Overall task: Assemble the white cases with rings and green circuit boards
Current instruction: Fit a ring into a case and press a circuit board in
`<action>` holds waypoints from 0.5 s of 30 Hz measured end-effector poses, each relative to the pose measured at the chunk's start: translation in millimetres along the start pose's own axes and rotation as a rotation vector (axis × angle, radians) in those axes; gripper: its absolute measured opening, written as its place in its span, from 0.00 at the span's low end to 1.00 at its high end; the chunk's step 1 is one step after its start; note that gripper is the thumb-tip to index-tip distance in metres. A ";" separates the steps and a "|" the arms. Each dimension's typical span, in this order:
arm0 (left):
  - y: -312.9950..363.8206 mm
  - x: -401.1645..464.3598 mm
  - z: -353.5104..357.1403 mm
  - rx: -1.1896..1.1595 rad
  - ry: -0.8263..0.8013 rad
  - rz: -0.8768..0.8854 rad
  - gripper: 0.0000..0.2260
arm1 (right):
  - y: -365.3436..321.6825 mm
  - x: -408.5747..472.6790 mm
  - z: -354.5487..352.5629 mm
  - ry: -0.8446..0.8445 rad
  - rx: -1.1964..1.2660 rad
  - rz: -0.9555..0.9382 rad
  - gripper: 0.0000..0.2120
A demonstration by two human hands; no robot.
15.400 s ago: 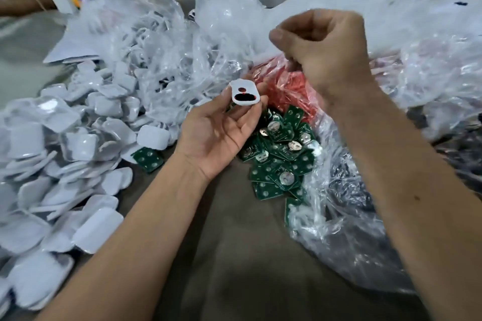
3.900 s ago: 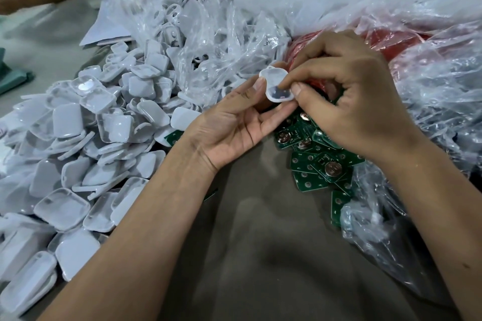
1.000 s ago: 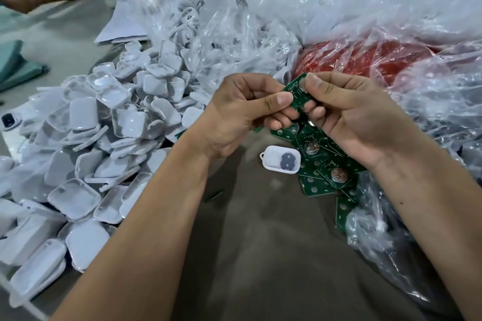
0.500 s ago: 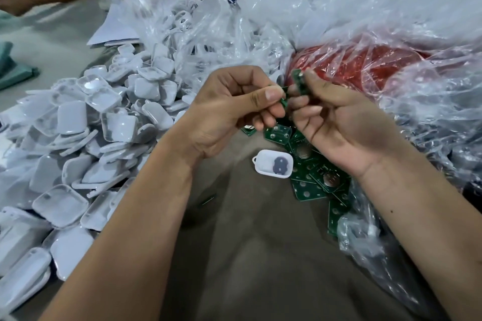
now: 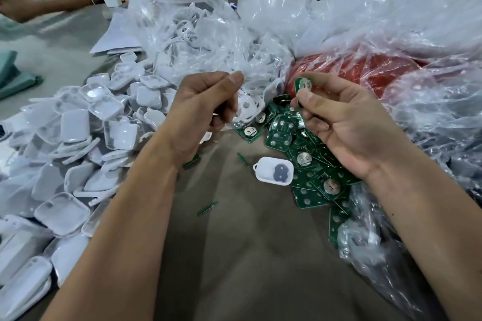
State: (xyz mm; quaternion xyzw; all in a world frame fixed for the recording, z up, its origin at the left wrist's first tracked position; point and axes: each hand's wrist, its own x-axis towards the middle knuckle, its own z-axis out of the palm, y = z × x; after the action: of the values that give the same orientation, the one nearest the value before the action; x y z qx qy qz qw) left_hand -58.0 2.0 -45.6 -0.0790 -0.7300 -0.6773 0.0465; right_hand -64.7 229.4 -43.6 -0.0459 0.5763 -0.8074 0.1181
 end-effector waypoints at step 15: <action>6.5 -9.6 9.7 0.520 -0.385 -0.050 0.25 | 5.9 4.1 -8.1 0.049 -0.234 -0.220 0.10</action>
State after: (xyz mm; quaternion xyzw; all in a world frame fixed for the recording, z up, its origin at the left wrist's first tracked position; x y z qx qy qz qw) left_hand -47.0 11.6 -41.6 -0.1733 -0.8755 -0.4418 -0.0907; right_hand -69.6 234.1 -52.1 -0.1025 0.6607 -0.7435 0.0087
